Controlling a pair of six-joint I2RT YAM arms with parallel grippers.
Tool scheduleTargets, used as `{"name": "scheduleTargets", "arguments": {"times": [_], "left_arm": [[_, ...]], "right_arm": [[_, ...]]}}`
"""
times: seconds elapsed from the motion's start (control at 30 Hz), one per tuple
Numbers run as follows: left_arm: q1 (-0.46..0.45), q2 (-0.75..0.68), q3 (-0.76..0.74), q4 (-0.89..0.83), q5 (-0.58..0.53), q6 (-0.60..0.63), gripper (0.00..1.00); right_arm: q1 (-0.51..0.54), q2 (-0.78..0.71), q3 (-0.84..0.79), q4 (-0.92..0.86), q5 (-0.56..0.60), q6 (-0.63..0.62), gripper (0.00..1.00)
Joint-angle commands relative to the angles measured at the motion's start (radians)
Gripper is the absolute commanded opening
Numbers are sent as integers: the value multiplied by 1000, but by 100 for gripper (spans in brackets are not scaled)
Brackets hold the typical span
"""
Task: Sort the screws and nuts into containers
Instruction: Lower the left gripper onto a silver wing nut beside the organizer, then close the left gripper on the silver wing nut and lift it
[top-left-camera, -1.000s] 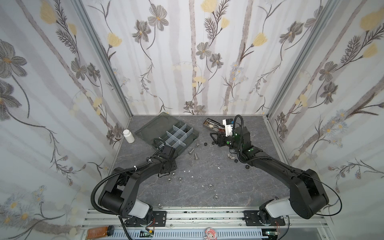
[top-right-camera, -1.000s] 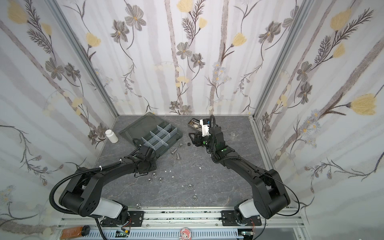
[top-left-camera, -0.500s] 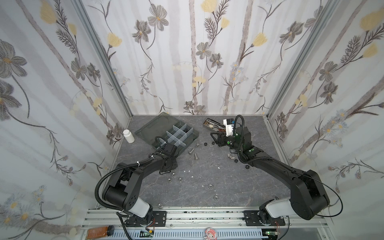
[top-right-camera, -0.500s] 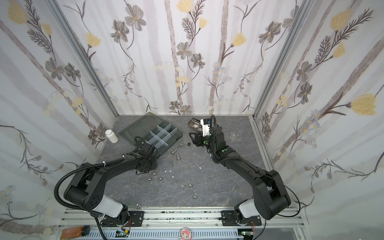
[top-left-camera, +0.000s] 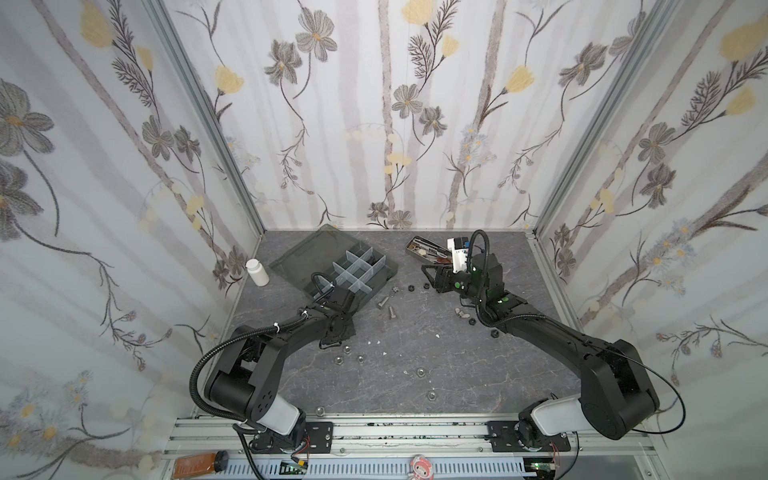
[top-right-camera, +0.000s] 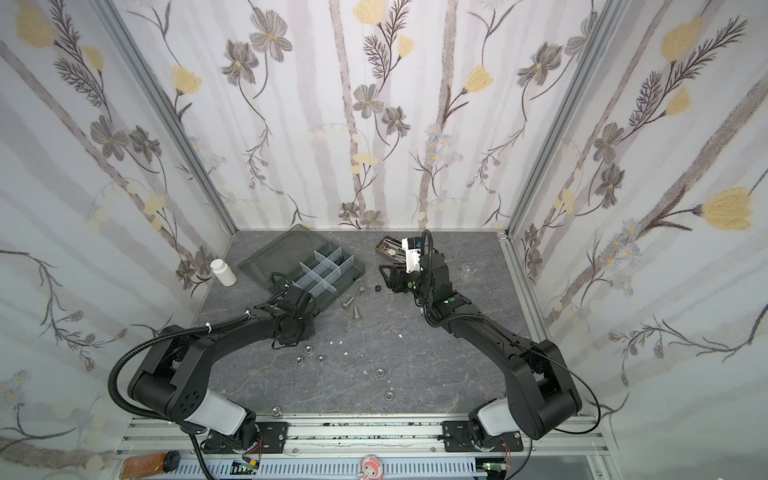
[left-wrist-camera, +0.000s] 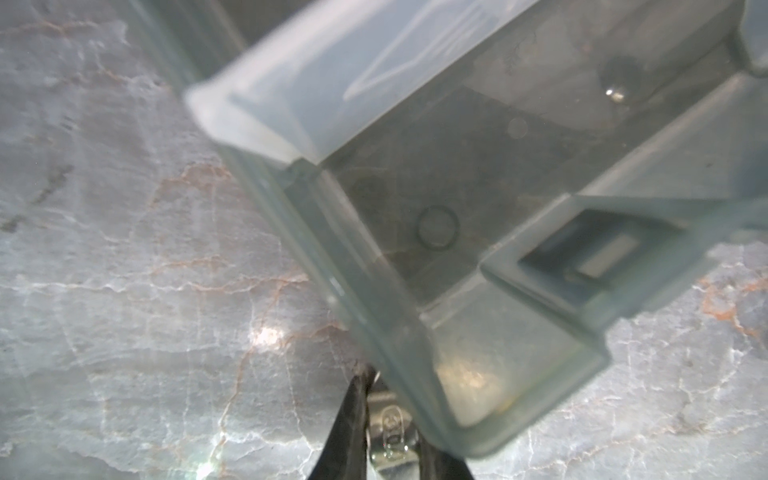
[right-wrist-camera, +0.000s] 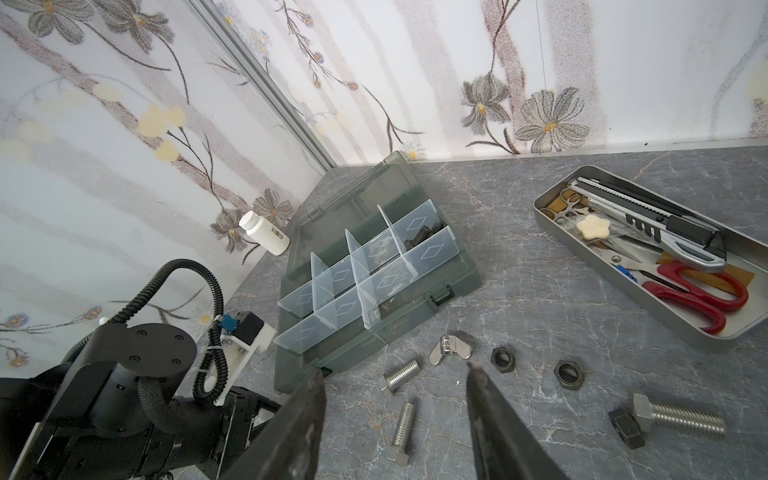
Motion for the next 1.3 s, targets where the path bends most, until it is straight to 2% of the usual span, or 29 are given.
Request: {"name": "scheduleTargets", "arguments": {"times": [0.0, 0.27, 0.47, 0.67, 0.97, 1.27], "left_arm": [[-2, -15, 1, -70, 28, -1, 12], [-2, -88, 80, -134, 19, 22, 12], [-2, -133, 166, -200, 16, 43, 11], [-2, -157, 227, -240, 14, 63, 12], [-2, -163, 285, -292, -5, 84, 11], [-2, -162, 316, -307, -12, 93, 11]], "right_arm": [[0, -6, -5, 54, 5, 2, 56], [0, 0, -6, 45, -7, 17, 60], [-2, -24, -16, 29, -27, 22, 75], [-5, -71, -27, -25, 5, -4, 86], [-12, -138, -87, -14, 39, -11, 88], [-14, -129, -90, -9, 27, -7, 88]]}}
